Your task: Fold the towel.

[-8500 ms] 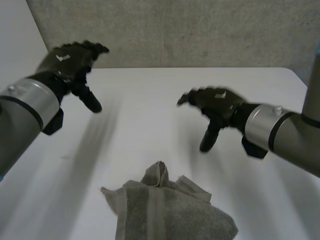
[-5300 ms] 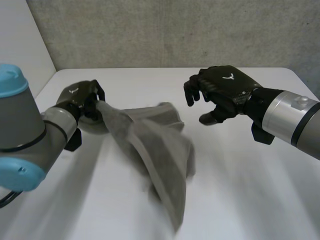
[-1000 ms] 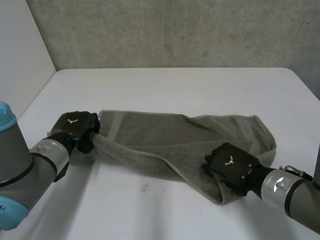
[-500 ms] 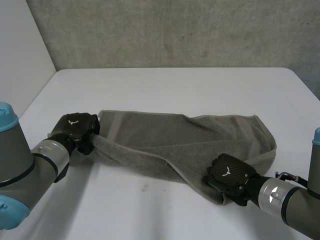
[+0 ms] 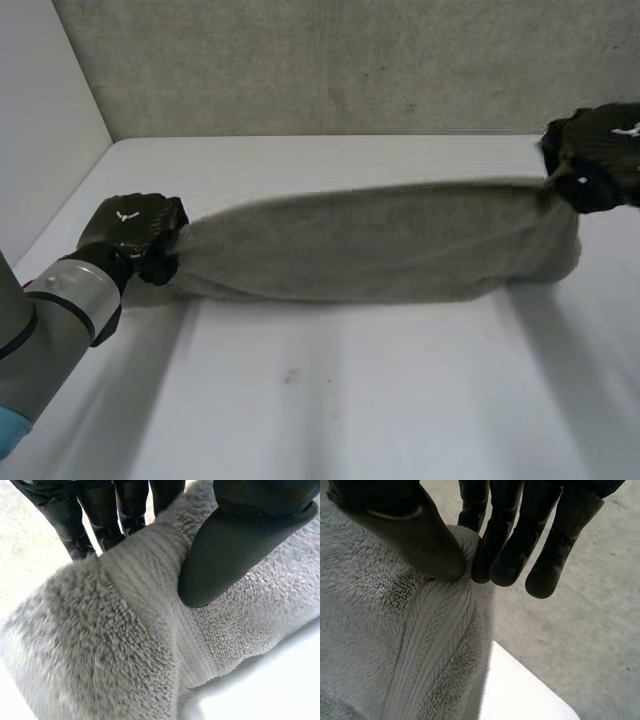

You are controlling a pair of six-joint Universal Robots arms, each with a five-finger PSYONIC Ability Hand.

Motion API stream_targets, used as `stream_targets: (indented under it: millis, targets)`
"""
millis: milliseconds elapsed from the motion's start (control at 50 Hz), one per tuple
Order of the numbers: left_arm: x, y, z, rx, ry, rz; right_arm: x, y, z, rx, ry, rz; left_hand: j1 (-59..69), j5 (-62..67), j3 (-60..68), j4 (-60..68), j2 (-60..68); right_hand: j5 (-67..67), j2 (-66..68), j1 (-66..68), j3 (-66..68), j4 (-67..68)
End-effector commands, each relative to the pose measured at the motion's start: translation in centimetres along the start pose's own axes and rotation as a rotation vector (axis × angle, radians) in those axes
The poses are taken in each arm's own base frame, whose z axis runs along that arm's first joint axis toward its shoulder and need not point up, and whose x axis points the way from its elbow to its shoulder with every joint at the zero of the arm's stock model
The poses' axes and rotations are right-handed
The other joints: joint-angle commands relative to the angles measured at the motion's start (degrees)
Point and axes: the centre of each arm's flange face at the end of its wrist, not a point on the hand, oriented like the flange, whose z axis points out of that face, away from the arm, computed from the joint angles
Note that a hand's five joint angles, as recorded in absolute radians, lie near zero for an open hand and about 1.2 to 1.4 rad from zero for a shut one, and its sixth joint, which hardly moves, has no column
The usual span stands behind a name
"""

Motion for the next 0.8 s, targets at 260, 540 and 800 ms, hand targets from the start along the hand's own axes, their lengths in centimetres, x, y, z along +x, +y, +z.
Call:
stream_targets:
  millis: [260, 540, 800]
  targets:
    - [0.4, 3.0, 1.2, -0.217, 0.055, 0.108, -1.4, 6.2, 0.7, -0.486, -0.206, -0.167, 11.78, 11.39, 10.25, 10.13, 10.21, 3.45, 4.44, 3.59, 3.66, 3.20]
    - [-0.8, -2.7, 10.9, 0.071, 0.002, 0.147, -2.9, 2.3, 10.2, -0.182, -0.096, -0.279, 11.78, 11.39, 10.25, 10.13, 10.21, 3.45, 4.44, 3.59, 3.66, 3.20]
    - [-4.7, -20.9, 12.6, 0.894, -0.204, -0.081, 2.6, -11.2, 14.6, 0.580, 0.378, -0.349, 11.78, 11.39, 10.25, 10.13, 10.21, 3.45, 4.44, 3.59, 3.66, 3.20]
